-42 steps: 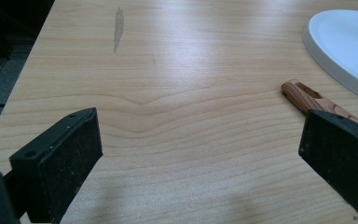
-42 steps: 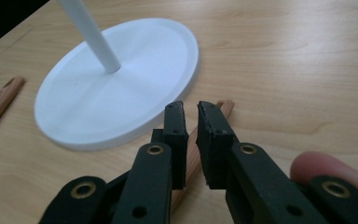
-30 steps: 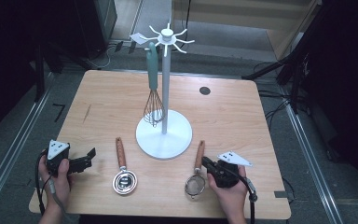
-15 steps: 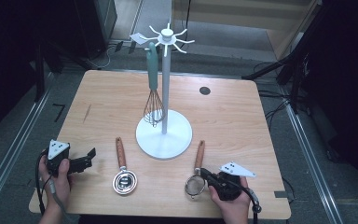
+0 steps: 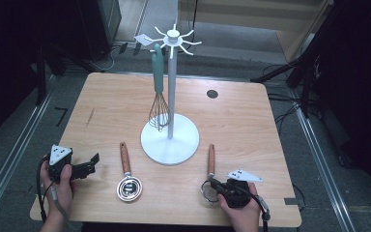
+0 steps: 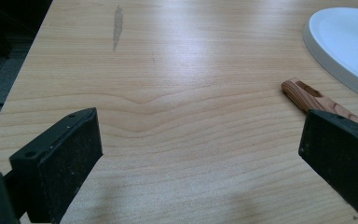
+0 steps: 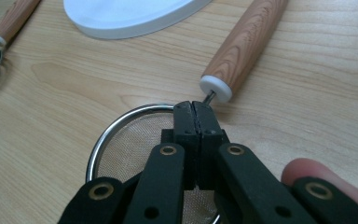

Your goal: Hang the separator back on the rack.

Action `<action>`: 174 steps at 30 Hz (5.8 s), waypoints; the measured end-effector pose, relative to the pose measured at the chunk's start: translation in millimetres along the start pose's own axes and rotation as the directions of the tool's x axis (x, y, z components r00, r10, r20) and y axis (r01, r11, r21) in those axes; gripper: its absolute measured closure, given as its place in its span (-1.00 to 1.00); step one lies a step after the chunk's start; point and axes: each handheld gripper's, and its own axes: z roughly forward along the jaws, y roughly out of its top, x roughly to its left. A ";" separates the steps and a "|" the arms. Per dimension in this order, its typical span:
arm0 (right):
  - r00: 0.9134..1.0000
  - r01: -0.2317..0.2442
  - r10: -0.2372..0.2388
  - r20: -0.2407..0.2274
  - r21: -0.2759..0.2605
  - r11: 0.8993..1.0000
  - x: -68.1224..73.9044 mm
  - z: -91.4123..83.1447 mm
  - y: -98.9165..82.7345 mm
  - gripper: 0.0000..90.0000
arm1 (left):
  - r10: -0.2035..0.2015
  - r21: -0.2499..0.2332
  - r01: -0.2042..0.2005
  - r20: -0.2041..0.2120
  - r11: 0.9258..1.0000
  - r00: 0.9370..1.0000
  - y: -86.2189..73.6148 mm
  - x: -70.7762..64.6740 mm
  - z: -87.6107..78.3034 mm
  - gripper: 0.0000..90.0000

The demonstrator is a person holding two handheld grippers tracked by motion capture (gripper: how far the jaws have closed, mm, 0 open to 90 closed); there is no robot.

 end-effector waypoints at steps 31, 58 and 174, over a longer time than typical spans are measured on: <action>0.960 -0.274 0.272 0.062 0.036 0.961 -18.9 19.3 46.7 0.40 | -0.005 -0.002 0.005 0.001 1.000 1.000 -0.1 0.3 0.0 -1.00; 0.932 -0.354 0.334 0.140 0.153 0.923 -13.9 44.2 59.9 0.34 | -0.005 -0.003 0.005 0.001 1.000 1.000 -0.1 0.4 -0.2 -1.00; 0.982 0.177 -0.138 0.128 -0.382 0.907 59.2 -21.9 90.9 0.59 | -0.006 0.001 0.006 0.009 1.000 1.000 -0.3 0.7 -0.6 -1.00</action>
